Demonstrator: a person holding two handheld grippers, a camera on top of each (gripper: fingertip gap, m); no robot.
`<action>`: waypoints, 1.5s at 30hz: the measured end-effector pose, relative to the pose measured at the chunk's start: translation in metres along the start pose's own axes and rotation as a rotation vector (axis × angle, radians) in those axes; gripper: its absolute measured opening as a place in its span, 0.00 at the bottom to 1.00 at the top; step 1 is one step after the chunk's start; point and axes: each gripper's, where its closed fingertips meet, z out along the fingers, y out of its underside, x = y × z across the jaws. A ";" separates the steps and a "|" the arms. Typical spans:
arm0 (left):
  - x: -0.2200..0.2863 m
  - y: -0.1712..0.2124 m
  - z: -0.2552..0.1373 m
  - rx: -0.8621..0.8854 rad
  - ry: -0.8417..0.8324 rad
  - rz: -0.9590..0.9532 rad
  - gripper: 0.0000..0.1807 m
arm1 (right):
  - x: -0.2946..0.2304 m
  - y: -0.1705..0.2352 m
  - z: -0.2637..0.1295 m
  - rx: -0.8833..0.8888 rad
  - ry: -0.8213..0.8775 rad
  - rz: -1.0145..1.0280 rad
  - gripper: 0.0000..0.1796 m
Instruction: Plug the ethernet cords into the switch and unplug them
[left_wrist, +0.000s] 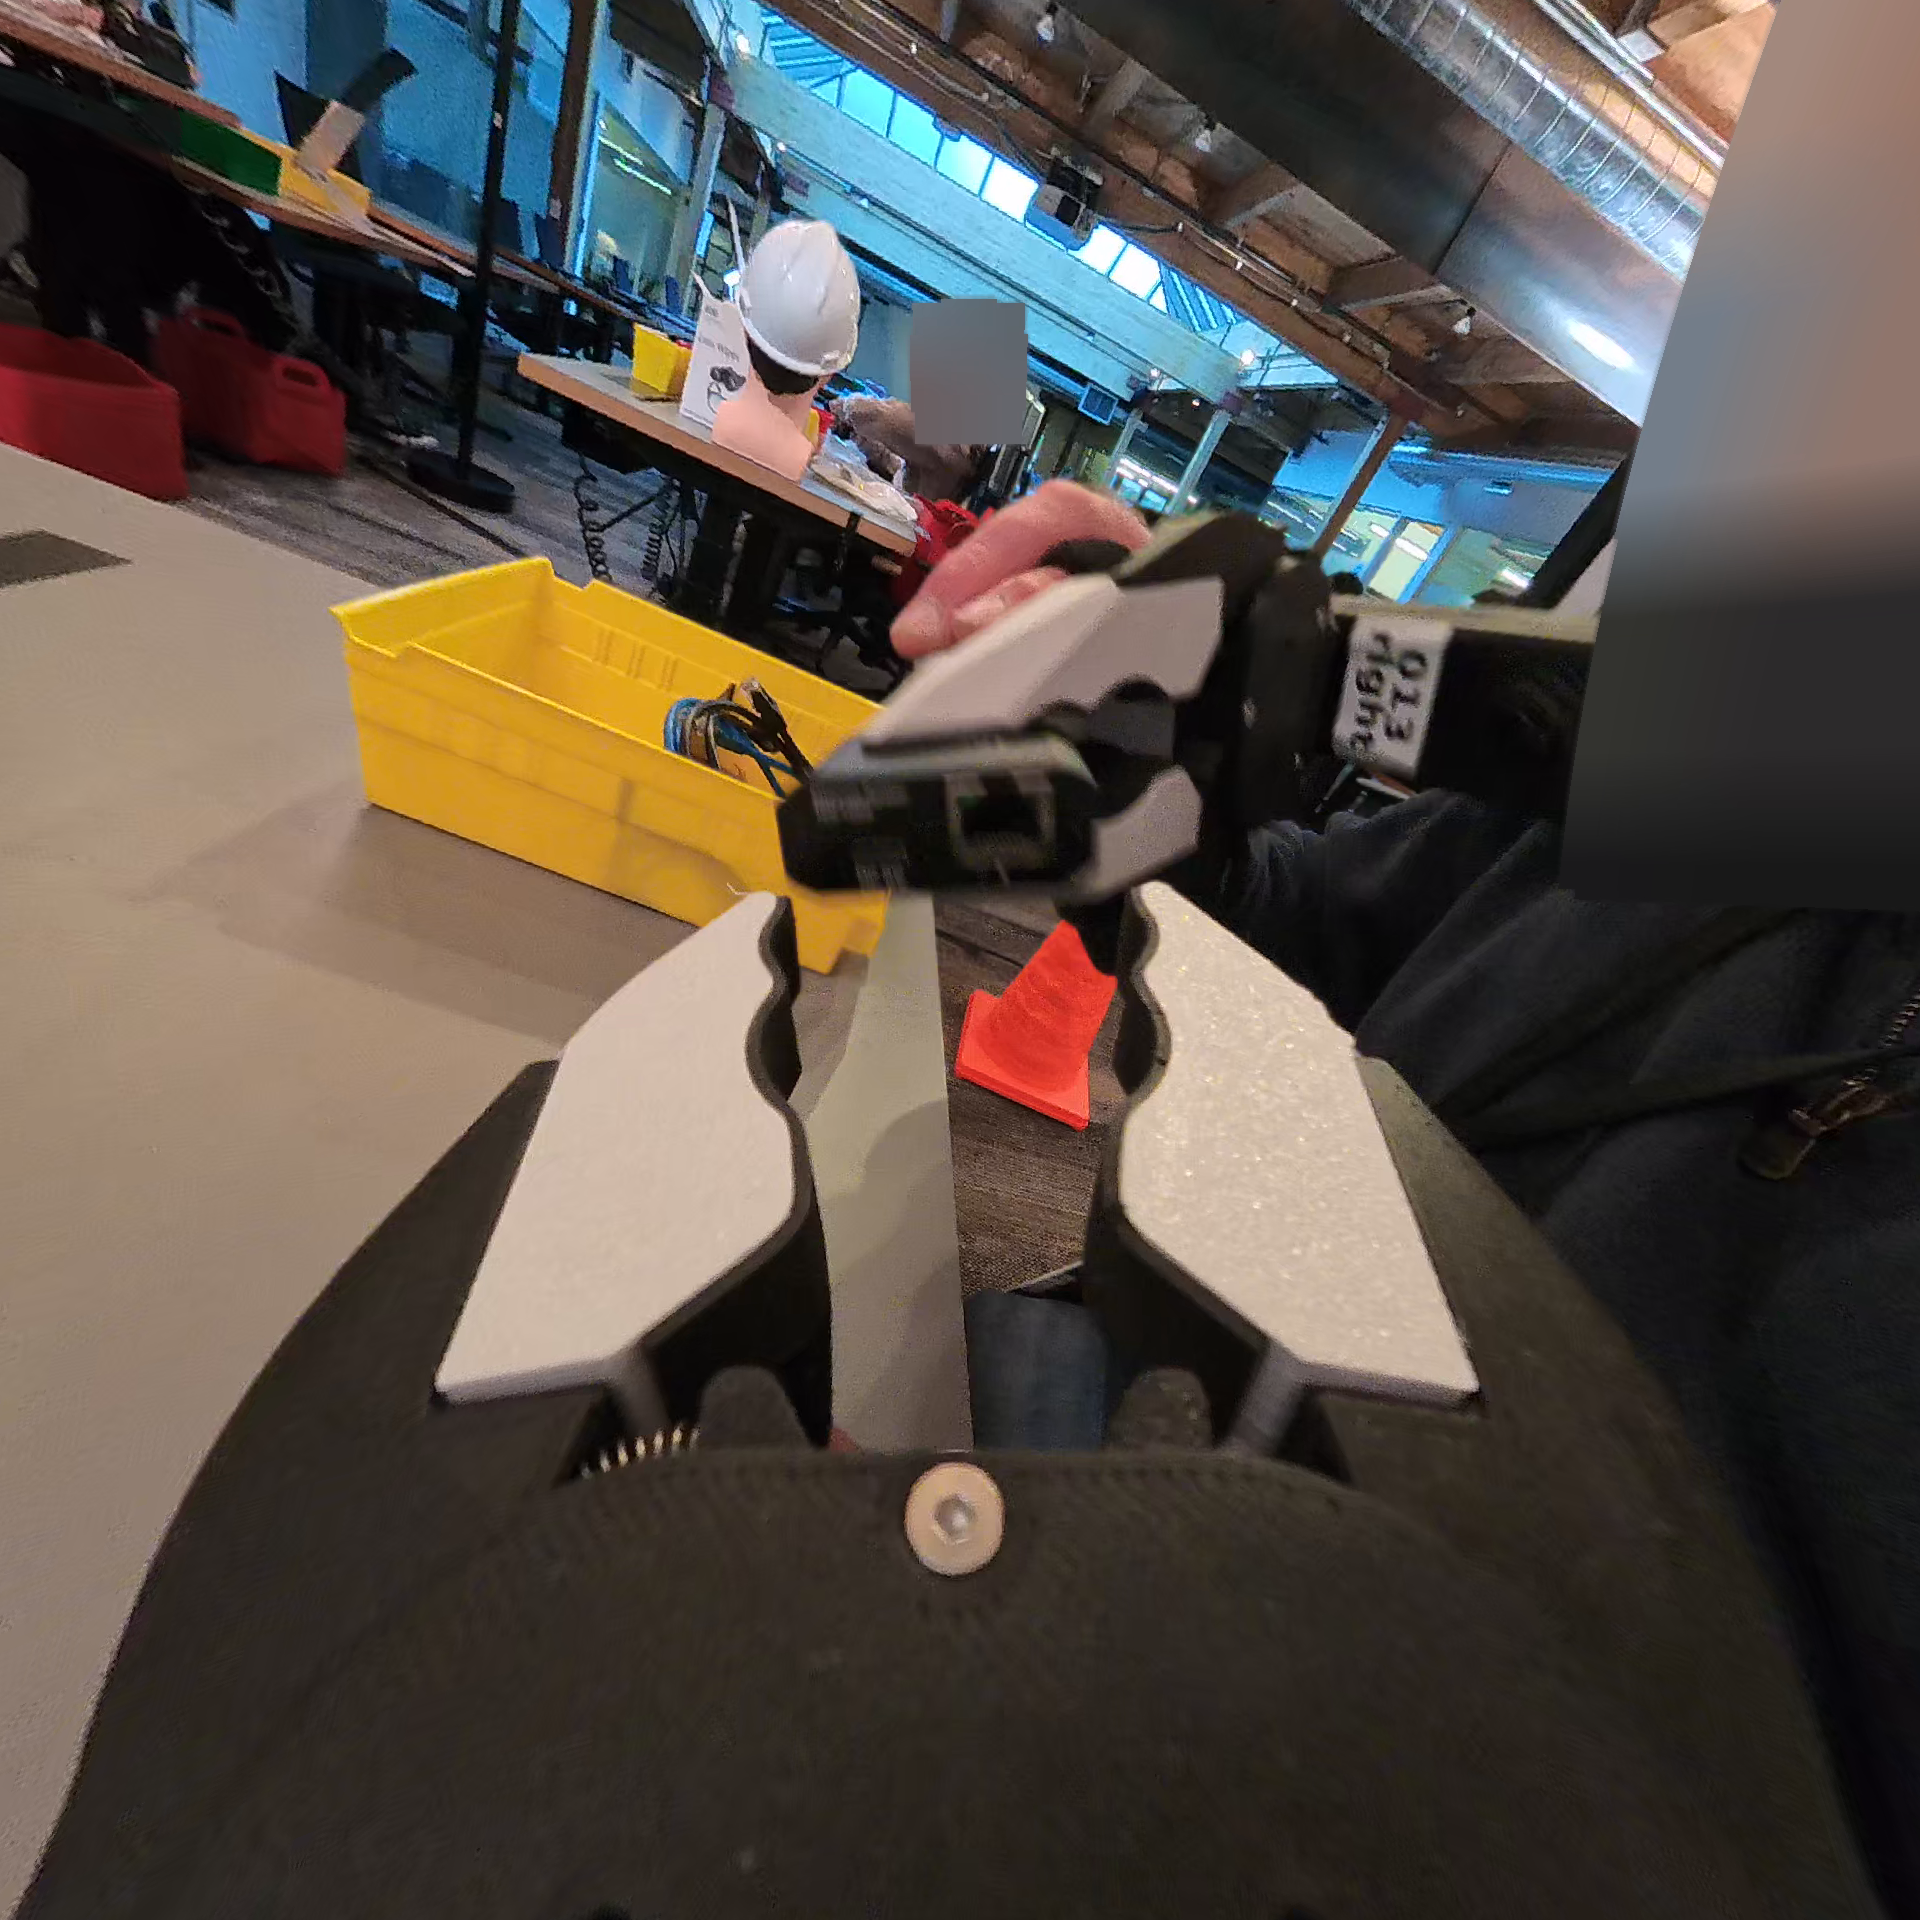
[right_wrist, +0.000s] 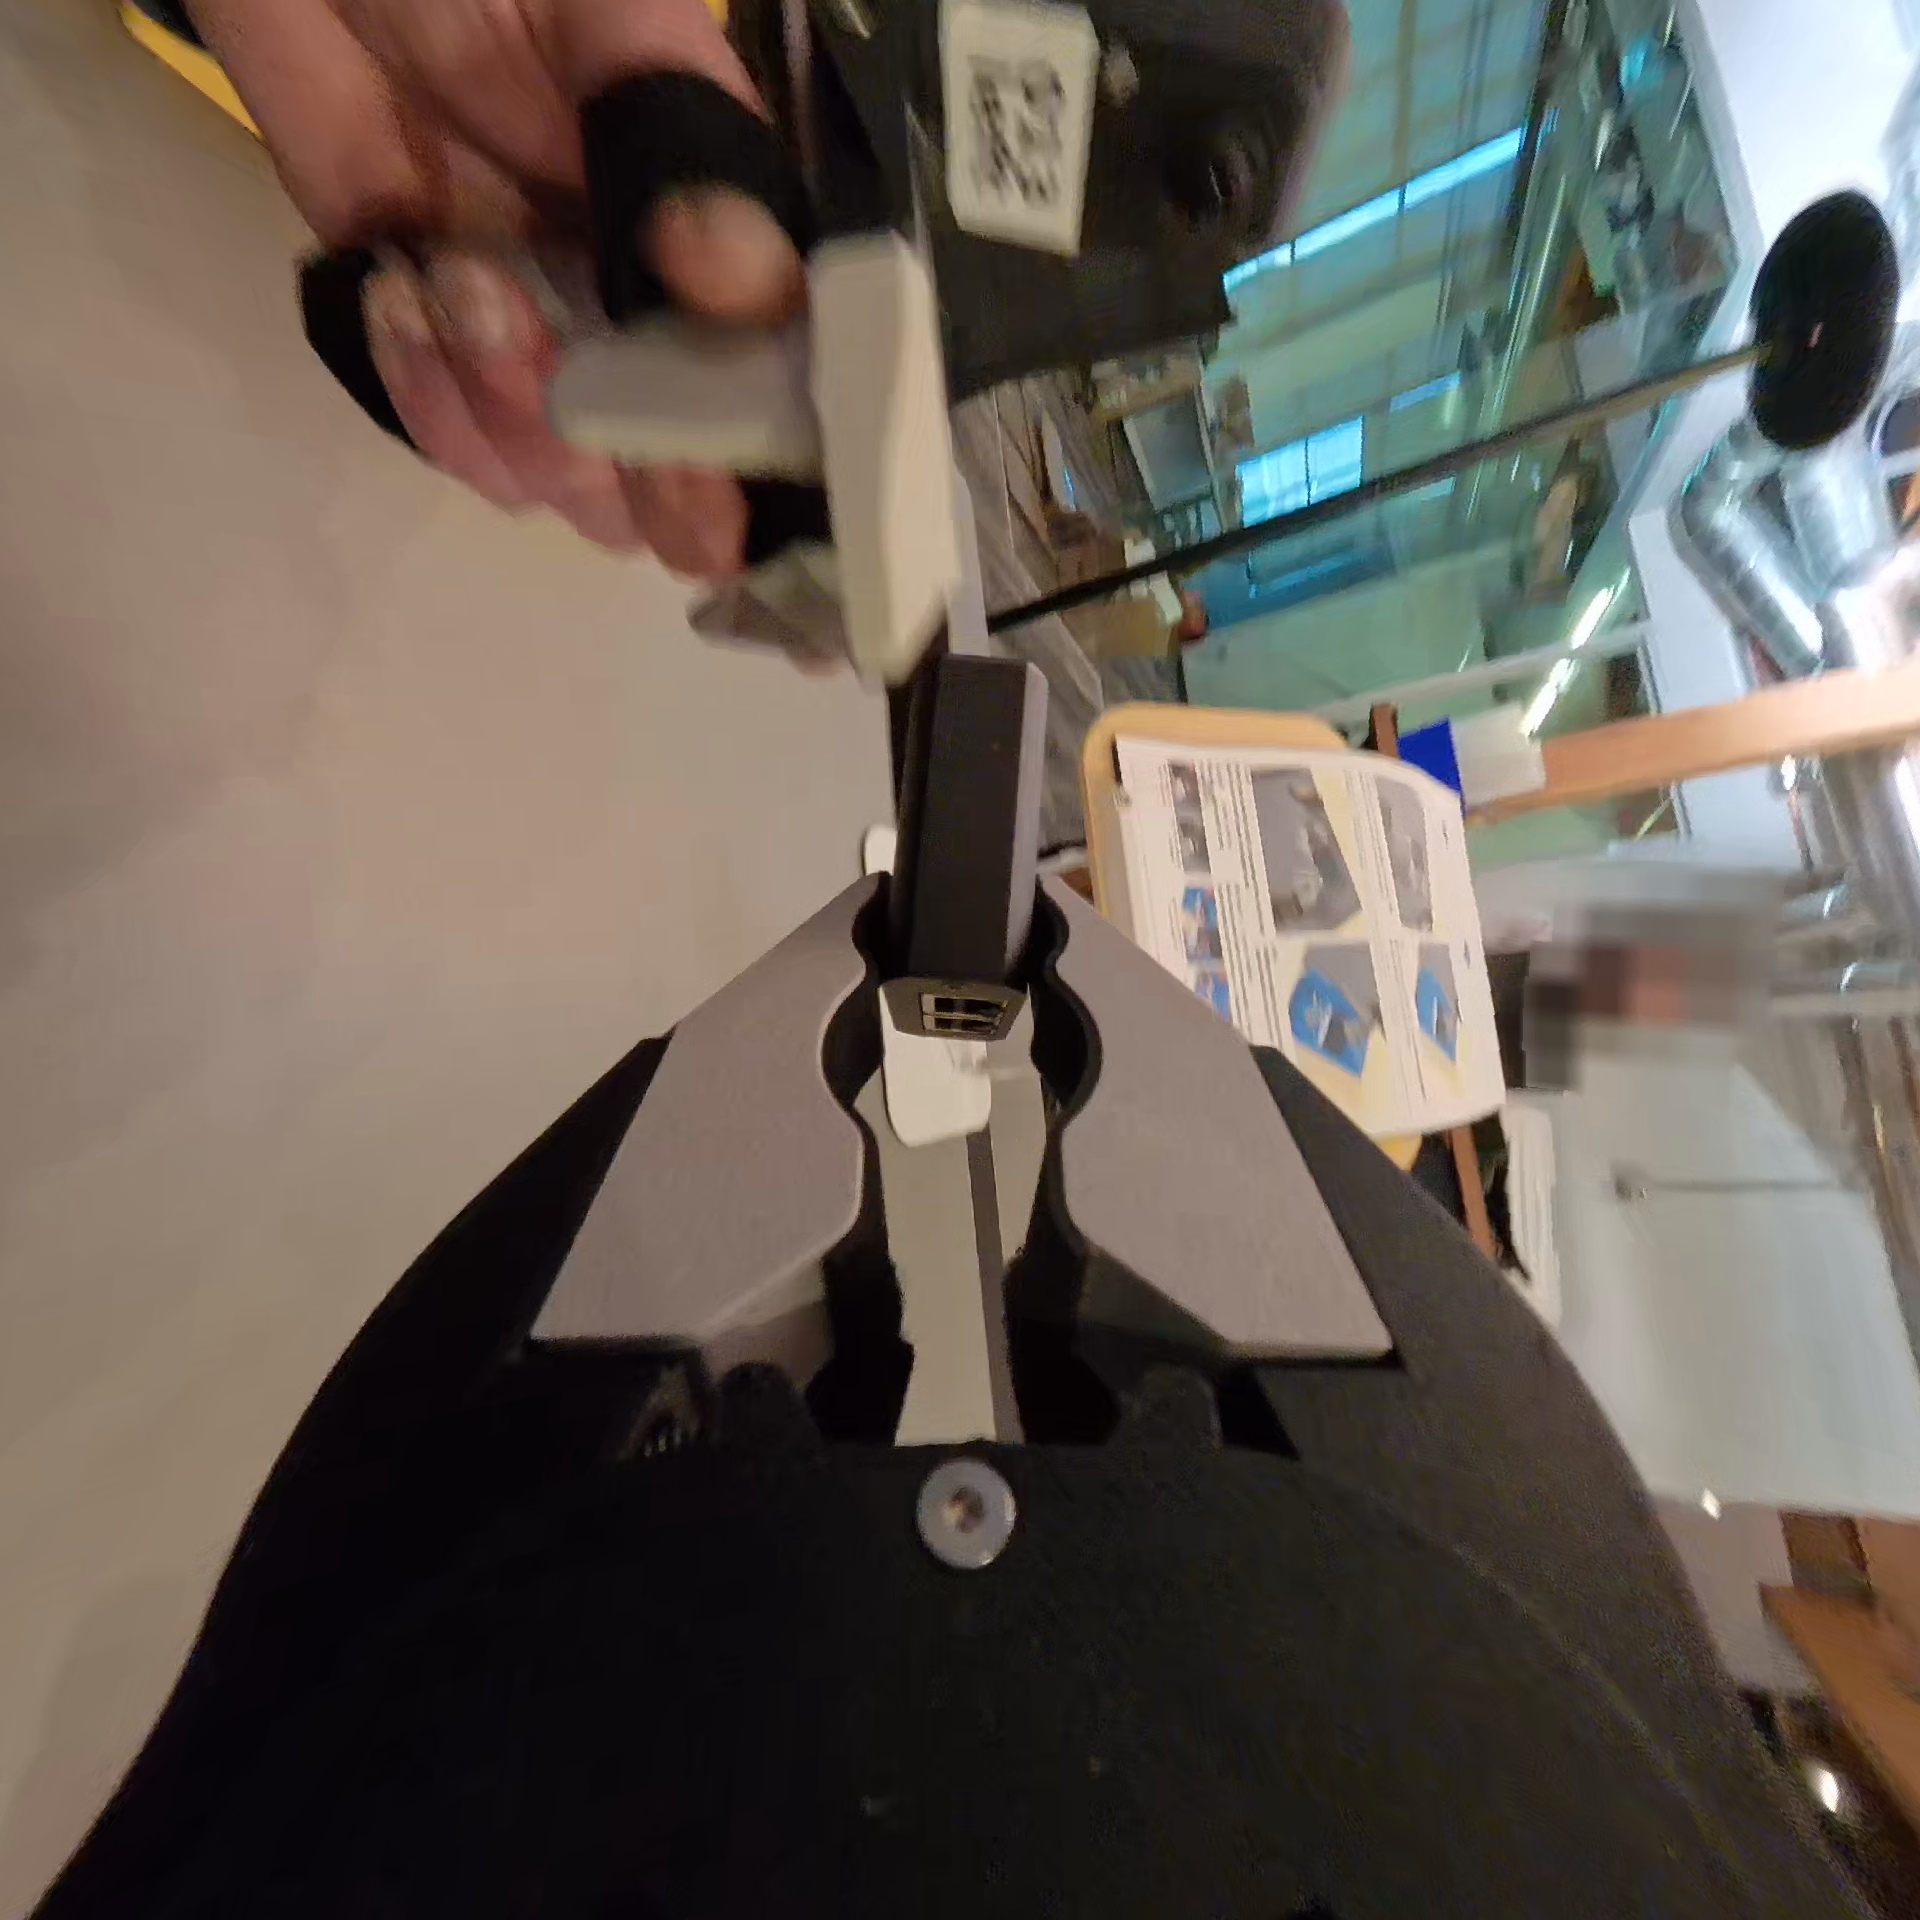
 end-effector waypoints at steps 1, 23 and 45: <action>0.000 -0.004 -0.005 0.006 -0.005 0.005 0.32 | 0.012 0.017 -0.007 -0.053 0.003 0.026 0.12; -0.022 -0.041 -0.043 -0.001 -0.163 0.142 0.12 | -0.069 0.449 -0.107 -1.352 -0.708 0.532 0.13; -0.074 -0.063 -0.181 -0.348 -0.846 0.441 0.31 | 0.018 0.400 -0.226 -1.186 -0.177 0.835 0.30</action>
